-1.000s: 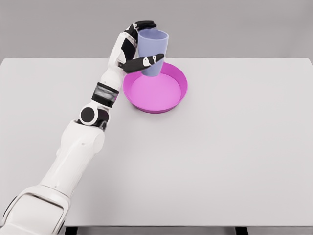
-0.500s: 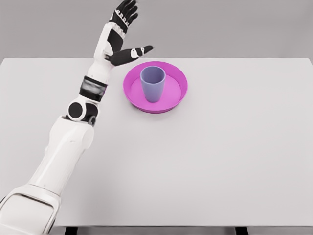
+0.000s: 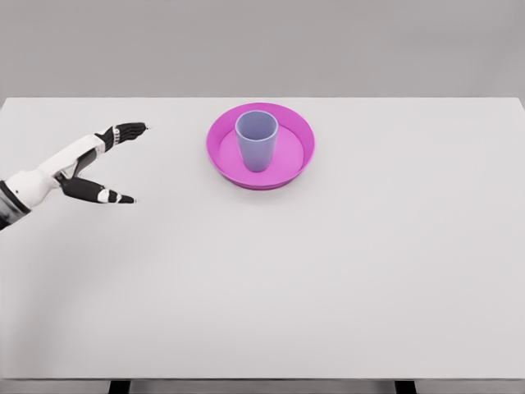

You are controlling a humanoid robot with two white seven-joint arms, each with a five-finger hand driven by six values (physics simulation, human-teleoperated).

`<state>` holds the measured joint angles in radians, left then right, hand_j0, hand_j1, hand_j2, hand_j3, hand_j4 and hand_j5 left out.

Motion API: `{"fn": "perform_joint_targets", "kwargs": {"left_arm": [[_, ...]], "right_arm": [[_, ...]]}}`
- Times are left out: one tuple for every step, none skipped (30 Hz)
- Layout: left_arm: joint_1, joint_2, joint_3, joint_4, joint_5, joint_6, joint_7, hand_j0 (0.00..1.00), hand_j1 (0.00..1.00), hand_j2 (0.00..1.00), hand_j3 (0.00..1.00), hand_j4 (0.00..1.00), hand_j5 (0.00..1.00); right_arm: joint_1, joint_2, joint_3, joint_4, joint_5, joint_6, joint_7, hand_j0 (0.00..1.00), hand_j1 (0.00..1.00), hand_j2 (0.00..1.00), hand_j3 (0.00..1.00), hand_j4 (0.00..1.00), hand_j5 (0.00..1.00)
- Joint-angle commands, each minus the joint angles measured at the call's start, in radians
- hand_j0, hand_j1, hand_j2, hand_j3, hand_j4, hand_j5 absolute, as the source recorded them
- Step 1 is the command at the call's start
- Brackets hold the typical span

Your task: Flip the cup with left arm and place it on the plate

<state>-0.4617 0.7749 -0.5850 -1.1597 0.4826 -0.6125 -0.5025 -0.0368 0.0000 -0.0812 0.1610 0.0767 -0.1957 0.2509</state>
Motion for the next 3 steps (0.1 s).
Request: {"fn": "perform_joint_targets", "kwargs": {"left_arm": [[0.0, 0.096, -0.003, -0.025, 0.005, 0.002, -0.01, 1.0, 1.0, 1.0, 1.0, 1.0, 1.0], [0.002, 0.103, -0.001, -0.025, 0.005, 0.002, -0.01, 1.0, 1.0, 1.0, 1.0, 1.0, 1.0], [0.002, 0.107, -0.001, -0.025, 0.005, 0.002, -0.008, 1.0, 1.0, 1.0, 1.0, 1.0, 1.0]], "right_arm": [[0.0, 0.0, 0.0, 0.0, 0.0, -0.001, 0.001, 1.0, 1.0, 1.0, 1.0, 1.0, 1.0], [0.0, 0.0, 0.0, 0.0, 0.0, -0.001, 0.001, 1.0, 1.0, 1.0, 1.0, 1.0, 1.0], [-0.002, 0.0, 0.0, 0.0, 0.0, -0.001, 0.001, 1.0, 1.0, 1.0, 1.0, 1.0, 1.0]]}}
